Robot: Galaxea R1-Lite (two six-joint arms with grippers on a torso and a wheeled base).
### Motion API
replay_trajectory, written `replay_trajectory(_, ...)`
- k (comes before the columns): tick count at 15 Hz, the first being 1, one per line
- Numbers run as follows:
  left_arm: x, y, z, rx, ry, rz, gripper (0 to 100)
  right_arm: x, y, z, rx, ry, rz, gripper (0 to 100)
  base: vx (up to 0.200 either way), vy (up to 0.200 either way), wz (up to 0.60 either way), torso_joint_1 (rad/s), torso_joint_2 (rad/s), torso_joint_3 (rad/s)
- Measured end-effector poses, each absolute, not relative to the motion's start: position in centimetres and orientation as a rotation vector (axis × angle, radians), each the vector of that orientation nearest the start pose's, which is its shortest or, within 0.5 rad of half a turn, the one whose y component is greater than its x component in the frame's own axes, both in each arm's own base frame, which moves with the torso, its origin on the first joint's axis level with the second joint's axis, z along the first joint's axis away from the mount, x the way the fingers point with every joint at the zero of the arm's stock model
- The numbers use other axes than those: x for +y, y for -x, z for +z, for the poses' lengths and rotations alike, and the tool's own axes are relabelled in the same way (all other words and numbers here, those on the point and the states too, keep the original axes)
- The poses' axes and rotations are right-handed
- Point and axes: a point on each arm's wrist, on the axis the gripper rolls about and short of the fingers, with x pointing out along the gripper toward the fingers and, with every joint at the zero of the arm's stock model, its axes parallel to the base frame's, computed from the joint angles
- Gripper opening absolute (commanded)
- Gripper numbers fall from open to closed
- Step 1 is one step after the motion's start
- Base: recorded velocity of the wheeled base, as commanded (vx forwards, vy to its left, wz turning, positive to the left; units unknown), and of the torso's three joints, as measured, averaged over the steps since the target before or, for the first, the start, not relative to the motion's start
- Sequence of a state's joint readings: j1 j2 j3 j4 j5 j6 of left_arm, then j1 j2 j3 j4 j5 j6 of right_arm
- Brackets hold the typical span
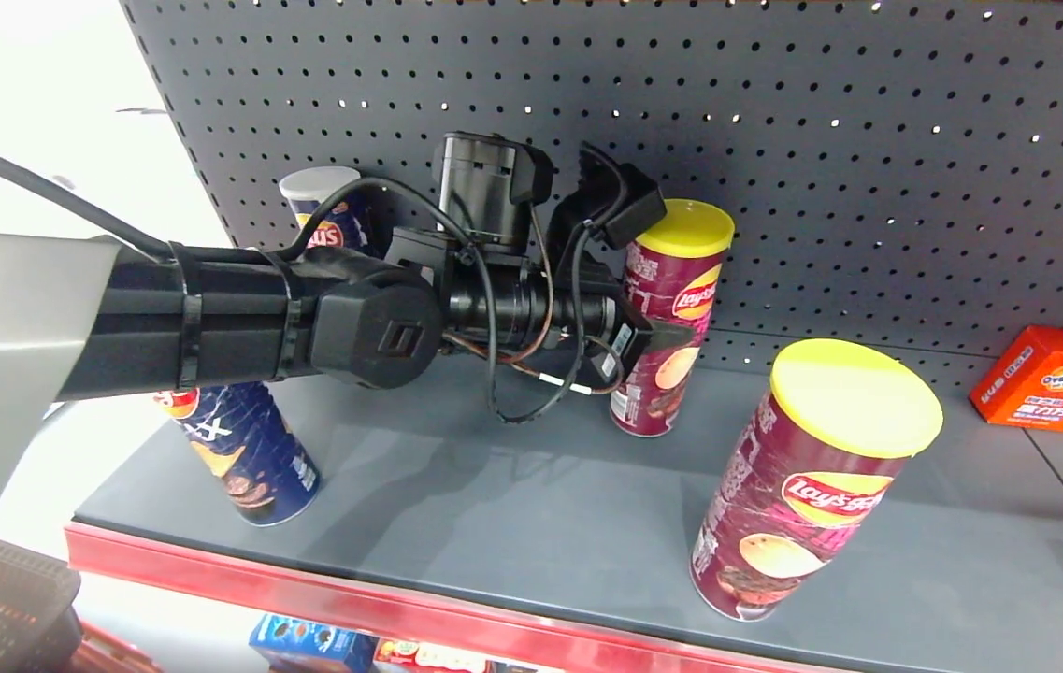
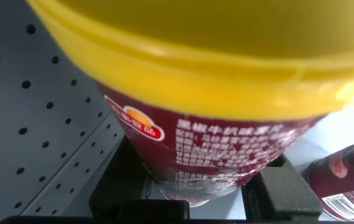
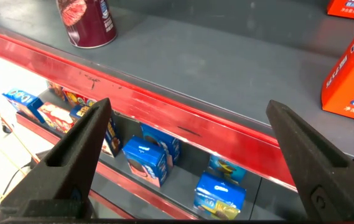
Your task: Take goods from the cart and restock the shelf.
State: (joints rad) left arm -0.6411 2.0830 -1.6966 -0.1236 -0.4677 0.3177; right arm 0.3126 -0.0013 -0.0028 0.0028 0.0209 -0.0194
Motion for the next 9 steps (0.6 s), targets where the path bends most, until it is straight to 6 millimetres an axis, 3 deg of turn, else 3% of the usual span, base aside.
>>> replay_trajectory(9, -27.2, -34.4, 22.9, 0.123, -0.311, -1.143, 0, -0.7, 2.2, 7.6, -0.004, 0.019, 0.334, 100, 0.0, 0.0, 0.0, 0.0, 0.0, 0.0)
